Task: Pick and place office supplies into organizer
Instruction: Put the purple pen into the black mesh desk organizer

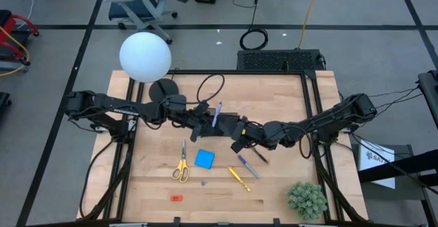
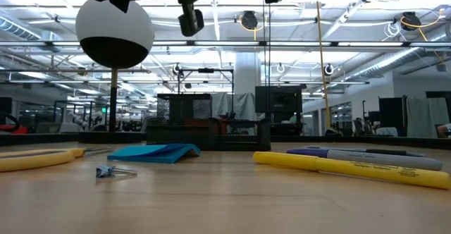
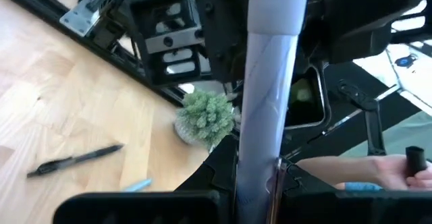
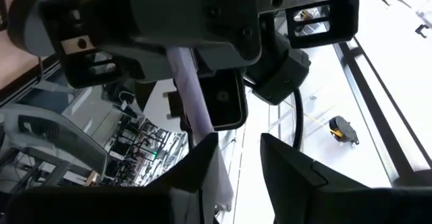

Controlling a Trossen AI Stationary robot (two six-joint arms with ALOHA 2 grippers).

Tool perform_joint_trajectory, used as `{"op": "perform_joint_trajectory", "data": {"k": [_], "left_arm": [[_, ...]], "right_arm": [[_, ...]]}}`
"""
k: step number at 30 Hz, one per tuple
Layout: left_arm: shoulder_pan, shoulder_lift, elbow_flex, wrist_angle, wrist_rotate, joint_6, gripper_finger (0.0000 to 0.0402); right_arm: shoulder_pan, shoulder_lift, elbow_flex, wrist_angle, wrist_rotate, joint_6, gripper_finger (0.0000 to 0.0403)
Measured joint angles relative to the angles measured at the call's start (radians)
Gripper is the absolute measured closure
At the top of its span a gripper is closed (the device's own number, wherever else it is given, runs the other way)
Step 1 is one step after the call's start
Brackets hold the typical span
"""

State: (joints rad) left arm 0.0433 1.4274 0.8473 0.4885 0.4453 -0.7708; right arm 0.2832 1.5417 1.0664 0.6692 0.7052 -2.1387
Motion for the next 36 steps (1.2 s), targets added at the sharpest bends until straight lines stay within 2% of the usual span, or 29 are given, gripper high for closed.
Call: {"op": "perform_joint_trajectory", "data": {"k": [17,22,36], "left_arm": [[0.0,0.0,0.0,0.011,0.011,0.006,0.0374],[0.0,0.0,0.0,0.011,0.009,0.006,0.0374],[-0.007,0.006,-0.004,0.013,0.009,-0.009,0.0375]], "right_arm": [[0.013,0.0,-0.001,-0.091,0.025,0.072,0.0303],[0.013,0.004,-0.001,-0.089,-0.037,0.067,0.0303],[-0.028,0.14,-0.001,0.091,-0.044,-0.04,0.0303]]}}
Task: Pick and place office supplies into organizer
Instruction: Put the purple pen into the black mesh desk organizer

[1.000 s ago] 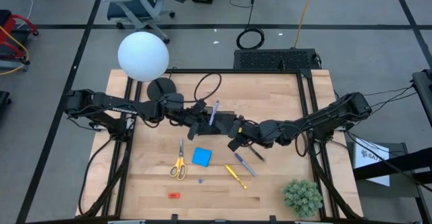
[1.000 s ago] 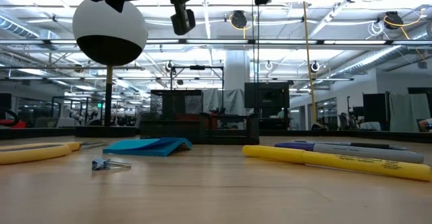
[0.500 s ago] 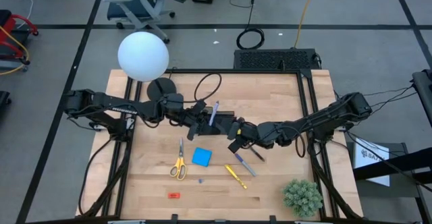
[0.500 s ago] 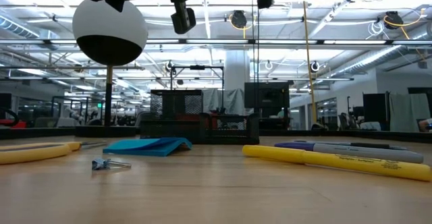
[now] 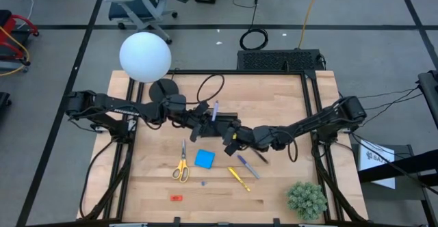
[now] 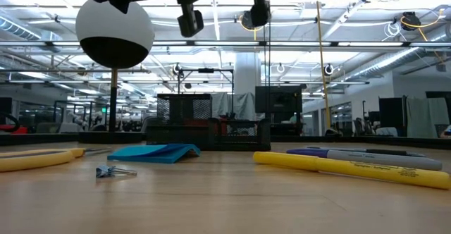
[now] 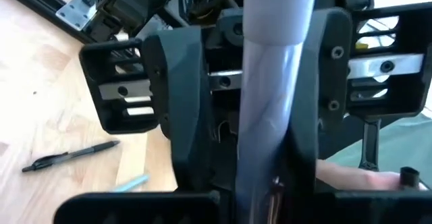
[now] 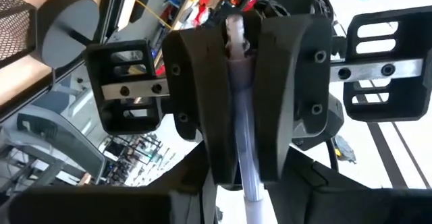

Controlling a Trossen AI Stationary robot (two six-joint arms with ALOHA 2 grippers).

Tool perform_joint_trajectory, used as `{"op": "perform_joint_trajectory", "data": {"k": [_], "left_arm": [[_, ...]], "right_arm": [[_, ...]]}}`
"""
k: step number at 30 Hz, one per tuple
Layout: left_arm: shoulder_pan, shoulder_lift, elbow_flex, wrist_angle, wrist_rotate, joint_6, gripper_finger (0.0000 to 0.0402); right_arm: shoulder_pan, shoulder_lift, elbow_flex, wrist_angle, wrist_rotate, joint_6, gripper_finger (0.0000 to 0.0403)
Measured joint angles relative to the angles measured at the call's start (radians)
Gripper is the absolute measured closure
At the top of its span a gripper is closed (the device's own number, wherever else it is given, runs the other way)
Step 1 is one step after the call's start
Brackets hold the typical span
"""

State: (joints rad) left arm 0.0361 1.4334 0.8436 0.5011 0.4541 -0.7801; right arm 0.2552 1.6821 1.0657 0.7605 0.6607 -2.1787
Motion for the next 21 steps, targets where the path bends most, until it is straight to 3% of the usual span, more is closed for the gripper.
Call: {"op": "perform_joint_trajectory", "data": {"k": [11,18,21], "left_arm": [[-0.016,0.0,0.003,-0.009,-0.016,0.026,0.0375],[-0.013,0.001,0.003,-0.011,-0.016,0.019,0.0375],[-0.008,0.002,0.003,-0.012,-0.01,0.019,0.0375]], "right_arm": [[-0.011,-0.002,0.0,0.047,-0.063,-0.009,0.0305],[-0.01,-0.002,0.0,0.037,-0.056,0.018,0.0371],[-0.007,-0.002,0.0,0.036,-0.048,0.016,0.0372]]}}
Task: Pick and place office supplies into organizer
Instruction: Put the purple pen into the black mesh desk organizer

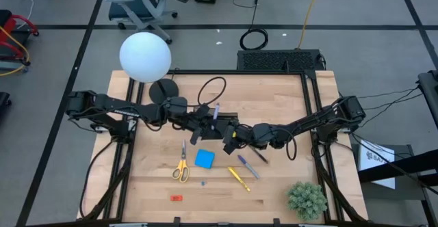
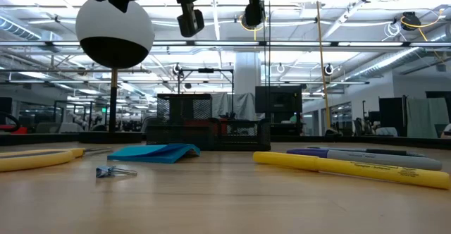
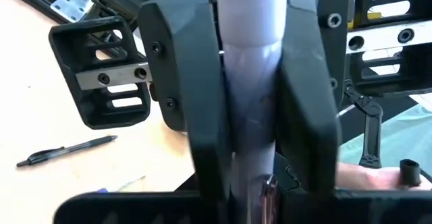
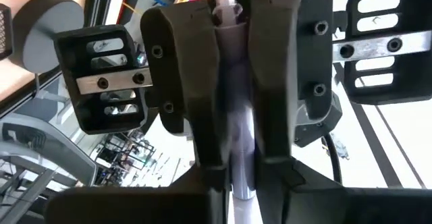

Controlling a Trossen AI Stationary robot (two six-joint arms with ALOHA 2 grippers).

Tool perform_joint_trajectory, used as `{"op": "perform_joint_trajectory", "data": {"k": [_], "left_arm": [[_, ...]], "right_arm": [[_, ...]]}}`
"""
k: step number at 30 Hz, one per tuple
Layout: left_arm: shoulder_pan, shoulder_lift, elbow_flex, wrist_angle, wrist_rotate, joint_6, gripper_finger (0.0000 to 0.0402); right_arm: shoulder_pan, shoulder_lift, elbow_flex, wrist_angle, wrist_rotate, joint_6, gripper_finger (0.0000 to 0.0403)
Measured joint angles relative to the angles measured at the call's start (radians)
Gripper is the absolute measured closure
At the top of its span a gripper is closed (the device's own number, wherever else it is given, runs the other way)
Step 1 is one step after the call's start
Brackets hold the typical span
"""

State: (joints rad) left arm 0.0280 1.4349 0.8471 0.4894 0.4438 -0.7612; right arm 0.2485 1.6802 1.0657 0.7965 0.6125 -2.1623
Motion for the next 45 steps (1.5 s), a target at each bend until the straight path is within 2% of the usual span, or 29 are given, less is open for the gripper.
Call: {"op": "perform_joint_trajectory", "data": {"k": [4,12,25,34,41,45], "left_arm": [[0.011,0.0,0.0,0.0,0.0,0.007,0.0366],[0.047,-0.005,0.0,0.004,0.018,0.092,0.0286],[0.098,-0.009,0.0,0.001,0.136,0.113,0.0201],[0.166,-0.07,0.0,-0.071,0.162,0.183,0.0193],[0.202,-0.179,-0.001,-0.193,0.099,0.291,0.0192],[0.215,-0.258,-0.001,-0.271,0.048,0.36,0.0192]], "right_arm": [[0.0,0.0,0.0,0.0,0.028,0.045,0.0372],[0.002,0.001,0.0,0.006,0.119,0.114,0.0372],[0.003,0.0,0.0,0.008,0.122,0.147,0.0372],[0.003,0.0,0.0,0.007,0.208,0.219,0.0372],[0.003,0.0,0.0,0.007,0.282,0.358,0.0372],[0.002,0.0,0.0,0.005,0.28,0.498,0.0372]]}}
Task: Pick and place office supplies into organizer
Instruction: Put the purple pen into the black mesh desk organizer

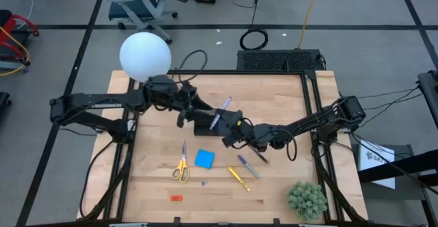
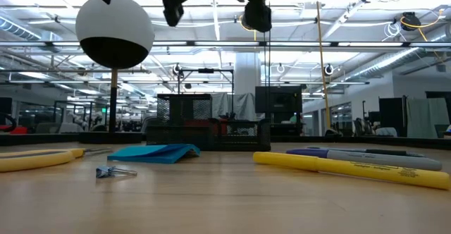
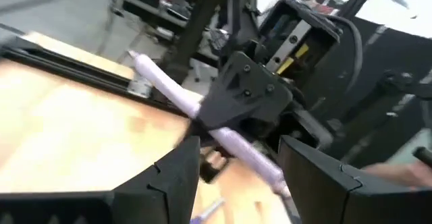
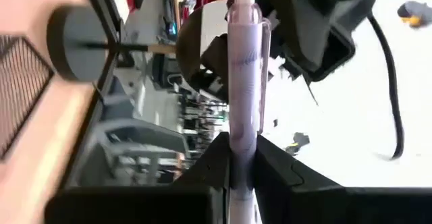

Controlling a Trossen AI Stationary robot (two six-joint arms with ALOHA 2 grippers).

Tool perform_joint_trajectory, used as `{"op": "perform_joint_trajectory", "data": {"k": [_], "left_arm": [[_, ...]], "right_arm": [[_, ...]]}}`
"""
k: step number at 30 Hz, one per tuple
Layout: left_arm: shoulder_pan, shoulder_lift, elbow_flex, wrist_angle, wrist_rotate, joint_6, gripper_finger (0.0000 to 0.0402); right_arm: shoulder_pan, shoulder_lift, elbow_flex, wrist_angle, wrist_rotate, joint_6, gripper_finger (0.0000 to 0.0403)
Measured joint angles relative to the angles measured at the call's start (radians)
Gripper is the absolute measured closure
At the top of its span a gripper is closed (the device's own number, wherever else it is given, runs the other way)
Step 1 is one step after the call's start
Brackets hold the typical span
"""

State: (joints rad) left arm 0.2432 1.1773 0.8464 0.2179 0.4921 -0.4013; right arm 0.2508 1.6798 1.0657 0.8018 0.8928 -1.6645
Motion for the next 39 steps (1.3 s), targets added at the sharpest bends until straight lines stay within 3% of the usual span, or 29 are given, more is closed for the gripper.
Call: {"op": "perform_joint_trajectory", "data": {"k": [4,9,25,30,39], "left_arm": [[0.0,-0.082,0.0,-0.061,-0.084,0.076,0.0192],[-0.009,-0.165,-0.031,-0.054,-0.185,0.136,0.0192],[-0.009,-0.33,-0.426,0.483,-0.283,0.105,0.0192],[-0.006,-0.328,-0.529,0.597,-0.31,0.076,0.0192],[-0.01,-0.335,-0.537,0.609,-0.309,0.104,0.0192]], "right_arm": [[-0.006,0.0,0.0,0.0,-0.009,0.167,0.0372],[-0.035,-0.001,-0.025,0.003,-0.118,0.399,0.0372],[-0.235,-0.001,-0.196,0.224,-0.577,1.166,0.0372],[-0.287,-0.001,-0.234,0.237,-0.644,1.294,0.0372],[-0.351,0.034,-0.27,0.347,-0.76,1.461,0.0372]]}}
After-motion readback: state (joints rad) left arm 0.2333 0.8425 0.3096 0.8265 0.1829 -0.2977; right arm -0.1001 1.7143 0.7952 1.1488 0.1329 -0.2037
